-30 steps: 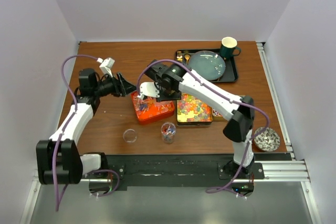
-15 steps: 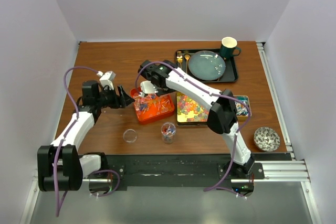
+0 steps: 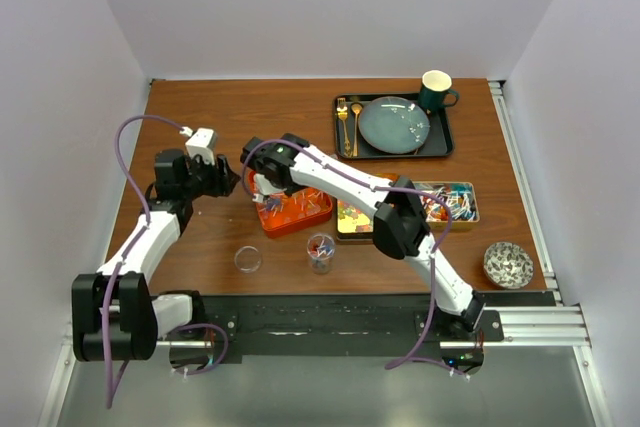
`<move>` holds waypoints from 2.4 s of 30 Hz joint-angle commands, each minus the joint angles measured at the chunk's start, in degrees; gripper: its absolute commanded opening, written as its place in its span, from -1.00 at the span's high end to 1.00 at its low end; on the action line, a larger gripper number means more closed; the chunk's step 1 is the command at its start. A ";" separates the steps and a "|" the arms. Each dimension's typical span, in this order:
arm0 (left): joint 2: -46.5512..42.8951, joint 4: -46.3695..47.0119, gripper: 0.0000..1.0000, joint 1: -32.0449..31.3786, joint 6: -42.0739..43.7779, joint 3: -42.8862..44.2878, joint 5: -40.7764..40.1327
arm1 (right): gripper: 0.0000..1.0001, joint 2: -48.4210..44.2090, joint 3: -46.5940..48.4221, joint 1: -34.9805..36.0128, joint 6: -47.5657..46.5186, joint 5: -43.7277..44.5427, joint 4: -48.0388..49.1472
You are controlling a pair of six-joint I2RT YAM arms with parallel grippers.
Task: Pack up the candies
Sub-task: Scoop the fake candies from the storage box.
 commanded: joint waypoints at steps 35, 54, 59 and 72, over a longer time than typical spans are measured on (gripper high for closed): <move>12.01 21.10 1.00 -11.01 -28.27 -15.93 -2.14 | 1.00 12.08 6.41 3.26 8.23 -5.11 -6.57; 10.35 18.13 1.00 -6.36 -29.68 -16.56 -2.33 | 1.00 16.13 16.16 -0.78 16.92 -19.32 6.27; 10.08 13.12 1.00 -4.42 -27.92 -13.74 1.45 | 1.00 13.50 13.90 -3.42 17.20 -23.21 7.84; 7.01 0.02 1.00 1.12 -20.91 -5.14 8.92 | 1.00 3.65 -0.78 -6.67 18.78 -30.33 17.77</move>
